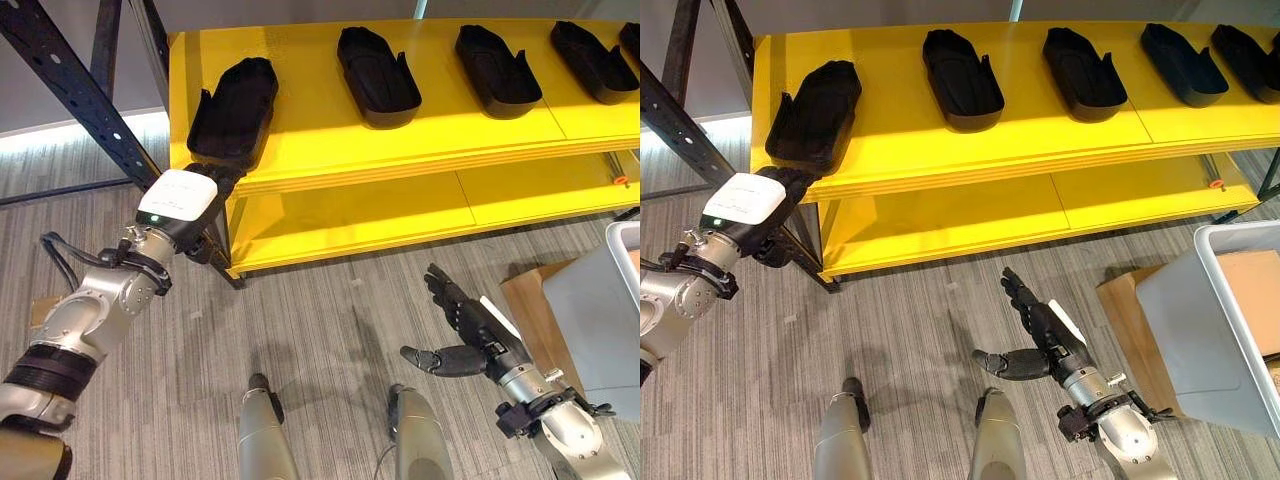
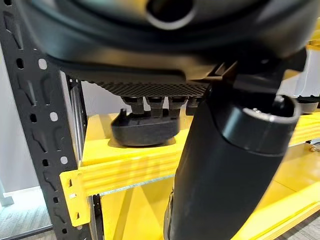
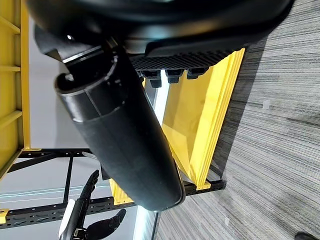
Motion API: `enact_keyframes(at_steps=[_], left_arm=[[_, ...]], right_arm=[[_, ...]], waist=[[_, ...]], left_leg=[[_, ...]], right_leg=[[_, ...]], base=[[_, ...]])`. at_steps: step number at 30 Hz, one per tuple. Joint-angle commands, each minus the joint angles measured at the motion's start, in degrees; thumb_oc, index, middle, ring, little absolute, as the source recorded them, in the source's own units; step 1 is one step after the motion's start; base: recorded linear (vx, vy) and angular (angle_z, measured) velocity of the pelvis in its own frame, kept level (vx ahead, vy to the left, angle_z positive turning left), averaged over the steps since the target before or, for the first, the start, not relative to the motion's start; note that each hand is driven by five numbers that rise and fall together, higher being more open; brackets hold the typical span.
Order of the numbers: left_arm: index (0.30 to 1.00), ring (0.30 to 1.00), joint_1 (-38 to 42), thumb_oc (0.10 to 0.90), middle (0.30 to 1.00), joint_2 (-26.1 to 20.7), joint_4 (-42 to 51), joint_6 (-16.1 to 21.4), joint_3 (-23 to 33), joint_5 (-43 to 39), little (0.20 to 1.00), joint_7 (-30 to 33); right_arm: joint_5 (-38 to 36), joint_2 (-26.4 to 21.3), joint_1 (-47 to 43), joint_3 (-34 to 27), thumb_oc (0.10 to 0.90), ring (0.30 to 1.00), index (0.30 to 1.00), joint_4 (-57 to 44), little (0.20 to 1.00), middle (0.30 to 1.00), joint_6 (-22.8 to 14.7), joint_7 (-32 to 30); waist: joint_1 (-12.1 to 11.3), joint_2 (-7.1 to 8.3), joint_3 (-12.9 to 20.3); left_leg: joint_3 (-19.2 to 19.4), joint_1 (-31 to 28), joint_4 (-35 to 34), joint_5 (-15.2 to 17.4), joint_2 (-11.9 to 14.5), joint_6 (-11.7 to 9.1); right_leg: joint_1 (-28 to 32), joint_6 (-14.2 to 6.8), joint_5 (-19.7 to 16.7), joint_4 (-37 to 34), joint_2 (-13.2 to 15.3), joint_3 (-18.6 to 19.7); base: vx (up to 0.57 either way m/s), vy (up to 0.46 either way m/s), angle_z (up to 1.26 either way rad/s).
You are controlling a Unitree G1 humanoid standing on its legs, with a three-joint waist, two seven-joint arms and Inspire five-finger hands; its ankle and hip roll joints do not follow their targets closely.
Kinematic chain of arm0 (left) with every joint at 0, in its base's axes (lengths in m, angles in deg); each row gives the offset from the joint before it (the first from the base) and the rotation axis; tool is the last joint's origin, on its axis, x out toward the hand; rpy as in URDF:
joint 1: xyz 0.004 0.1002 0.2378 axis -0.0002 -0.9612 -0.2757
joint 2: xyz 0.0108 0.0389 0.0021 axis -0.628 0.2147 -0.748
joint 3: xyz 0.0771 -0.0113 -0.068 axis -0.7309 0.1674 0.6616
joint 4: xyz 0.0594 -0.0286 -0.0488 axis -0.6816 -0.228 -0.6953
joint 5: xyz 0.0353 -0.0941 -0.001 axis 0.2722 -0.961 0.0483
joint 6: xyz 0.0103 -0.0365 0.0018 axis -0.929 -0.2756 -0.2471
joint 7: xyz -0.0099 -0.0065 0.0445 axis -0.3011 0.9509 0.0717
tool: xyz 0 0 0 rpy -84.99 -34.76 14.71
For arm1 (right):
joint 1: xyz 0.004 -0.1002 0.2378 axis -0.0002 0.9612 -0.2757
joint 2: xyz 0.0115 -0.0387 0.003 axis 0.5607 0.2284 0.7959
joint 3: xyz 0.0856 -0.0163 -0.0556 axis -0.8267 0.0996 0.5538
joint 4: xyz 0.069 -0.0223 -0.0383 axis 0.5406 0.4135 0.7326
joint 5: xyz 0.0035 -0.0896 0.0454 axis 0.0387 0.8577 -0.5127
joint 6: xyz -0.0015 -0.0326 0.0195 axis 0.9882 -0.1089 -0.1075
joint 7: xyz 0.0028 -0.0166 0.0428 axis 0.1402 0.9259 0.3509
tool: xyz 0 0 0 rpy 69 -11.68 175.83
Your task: Move parts from the plastic box to the shelf.
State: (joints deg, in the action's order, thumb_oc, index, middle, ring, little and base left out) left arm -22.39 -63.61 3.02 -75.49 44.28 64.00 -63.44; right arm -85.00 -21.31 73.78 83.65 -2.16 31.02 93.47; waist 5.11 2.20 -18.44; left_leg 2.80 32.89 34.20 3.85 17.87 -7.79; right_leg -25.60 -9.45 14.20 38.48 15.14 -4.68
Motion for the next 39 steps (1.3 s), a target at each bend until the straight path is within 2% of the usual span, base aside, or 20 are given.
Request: enact_keyframes(at_steps=[1,7,14,20,27,35,39], left_arm=[[1.0,1.0,8.48,0.9,1.0,0.0,0.22,-0.52,1.37,-0.41,1.0,5.34],[1.0,1.0,12.57,0.9,1.0,0.51,-2.59,-0.65,-1.37,-0.36,1.0,5.76],[1.0,1.0,19.93,0.9,1.0,3.19,-9.9,-1.46,-6.63,-1.79,1.0,6.08],[1.0,1.0,20.38,0.9,1.0,3.57,-11.45,-1.53,-7.15,-2.54,1.0,6.46],[1.0,1.0,15.73,0.9,1.0,1.4,-6.0,-1.36,-3.16,-1.83,1.0,6.74],[1.0,1.0,4.22,0.9,1.0,-2.76,5.31,0.15,6.18,-0.19,1.0,6.16],[1.0,1.0,-0.15,0.9,1.0,-3.1,8.8,0.53,9.96,-0.03,1.0,5.91]], right_arm=[[-1.94,-1.48,-1.83,-2.05,0.9,1.0,1.0,-5.96,1.0,1.0,-5.18,-0.09],[-1.96,-1.8,-1.52,-1.85,0.9,1.0,1.0,-6.05,1.0,1.0,-5.24,0.1],[-2.55,-2.32,-1.34,-1.05,0.9,1.0,1.0,-6.14,1.0,1.0,-5.41,0.28],[-2.72,-2.37,-1.12,-0.9,0.9,1.0,1.0,-6.21,1.0,1.0,-5.56,0.3],[-2.38,-2.24,-0.79,-1.82,0.9,1.0,1.0,-6.43,1.0,1.0,-5.9,0.03],[-1.89,-1.88,-0.76,-2.97,0.9,1.0,1.0,-6.34,1.0,1.0,-5.79,-0.07],[-1.6,-1.8,-1.13,-3.18,0.9,1.0,1.0,-6.35,1.0,1.0,-5.66,-0.14]], waist=[[1.29,-1.02,2.91],[1.69,-0.98,3.09],[2.58,-0.85,2.99],[2.62,-0.75,2.92],[2.17,-0.79,2.76],[1.04,-1.01,2.56],[0.76,-1.14,2.26]], left_leg=[[-1.56,-1.42,-4.05,-2.31,1.27,0.08],[-1.5,-1.05,-3.73,-2.2,1.24,0.07],[-1.26,-0.74,-3.84,-2.56,1.52,0.01],[-1.29,-0.51,-3.9,-2.68,1.68,0.11],[-1.3,-0.38,-3.85,-2.58,1.67,0.11],[-1.49,-0.16,-3.72,-2.4,1.28,0.17],[-1.62,0.05,-3.52,-2.32,1.21,0.16]], right_leg=[[3.95,2.03,0.67,-1.15,0.24,-0.1],[3.27,1.95,0.56,-0.78,0.34,0.23],[2.23,1.89,-0.12,-0.86,-0.11,0.77],[1.87,1.88,-0.2,-0.97,-0.27,1.02],[1.83,1.96,-0.09,-0.97,-0.25,0.92],[1.91,2.25,0.12,-0.88,-0.21,0.69],[1.83,2.29,0.19,-0.81,-0.12,0.62]], base=[[0.0,0.0,0.0],[0.0,0.006,-0.02],[-0.01,0.001,-0.03],[0.0,-0.002,-0.06],[0.0,0.0,0.0],[0.0,0.0,0.0],[0.0,0.004,0.01]])
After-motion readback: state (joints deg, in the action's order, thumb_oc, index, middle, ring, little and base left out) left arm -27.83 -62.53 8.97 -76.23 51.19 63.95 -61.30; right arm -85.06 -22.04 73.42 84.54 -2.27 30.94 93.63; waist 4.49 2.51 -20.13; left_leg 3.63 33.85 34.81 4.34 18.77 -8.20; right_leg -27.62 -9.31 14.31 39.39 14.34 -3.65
